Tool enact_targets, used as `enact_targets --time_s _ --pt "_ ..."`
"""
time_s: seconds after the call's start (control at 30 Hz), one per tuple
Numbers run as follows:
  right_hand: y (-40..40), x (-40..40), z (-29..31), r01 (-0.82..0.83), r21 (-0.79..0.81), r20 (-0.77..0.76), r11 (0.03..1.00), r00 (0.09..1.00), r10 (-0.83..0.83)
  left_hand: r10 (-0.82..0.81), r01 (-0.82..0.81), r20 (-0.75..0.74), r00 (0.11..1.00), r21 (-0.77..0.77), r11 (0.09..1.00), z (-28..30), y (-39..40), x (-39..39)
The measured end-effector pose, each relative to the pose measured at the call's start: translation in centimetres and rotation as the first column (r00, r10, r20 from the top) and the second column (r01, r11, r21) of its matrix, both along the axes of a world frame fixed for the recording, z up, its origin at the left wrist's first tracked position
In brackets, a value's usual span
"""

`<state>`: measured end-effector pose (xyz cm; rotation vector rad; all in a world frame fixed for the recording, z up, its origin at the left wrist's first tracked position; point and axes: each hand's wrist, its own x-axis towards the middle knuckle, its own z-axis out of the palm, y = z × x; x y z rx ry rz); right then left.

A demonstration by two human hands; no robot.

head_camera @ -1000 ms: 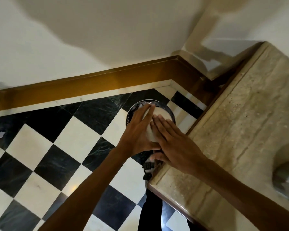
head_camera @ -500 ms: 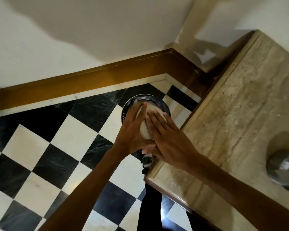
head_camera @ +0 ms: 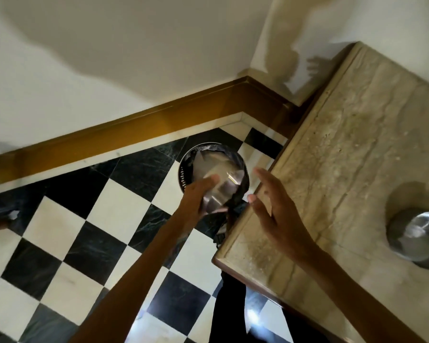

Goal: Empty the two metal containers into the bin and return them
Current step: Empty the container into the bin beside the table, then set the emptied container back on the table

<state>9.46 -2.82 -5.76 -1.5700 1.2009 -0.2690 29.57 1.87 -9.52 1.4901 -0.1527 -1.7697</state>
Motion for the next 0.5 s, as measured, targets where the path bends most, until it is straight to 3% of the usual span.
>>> enact_targets --time_s 0.07,0.17,0.23,0.33,0.43,0.5 --pt "0.4 -1.5 0.5 0.005 0.073 0.035 0.997 0.999 -0.007 0.1 -0.053 -0.372 0.923 0.135 0.989 2.0 0.0 -1.0" --pt "1.1 -3.7 2.2 0.12 0.243 0.12 0.963 0.981 -0.152 0.112 -0.018 -0.565 0.817 0.169 0.985 4.1 0.2 -3.9" --pt "2.0 -5.6 3.2 0.232 0.312 0.118 0.921 0.953 -0.28 0.074 0.025 -0.494 0.866 0.191 0.981 5.5 -0.3 -6.7" --pt "3.3 -9.5 3.5 0.409 0.33 0.095 0.85 0.882 -0.461 -0.04 0.093 -0.197 0.98 0.269 0.959 7.4 -1.7 -11.2" --pt "4.6 -14.3 2.9 0.579 0.391 -0.021 0.716 0.783 -0.622 -0.221 0.217 -0.007 0.975 0.232 0.948 8.0 -1.8 -16.1" --pt "5.1 -16.7 2.0 0.615 0.433 -0.086 0.659 0.756 -0.649 -0.257 0.222 0.142 0.956 0.221 0.95 7.2 -1.3 -18.9"
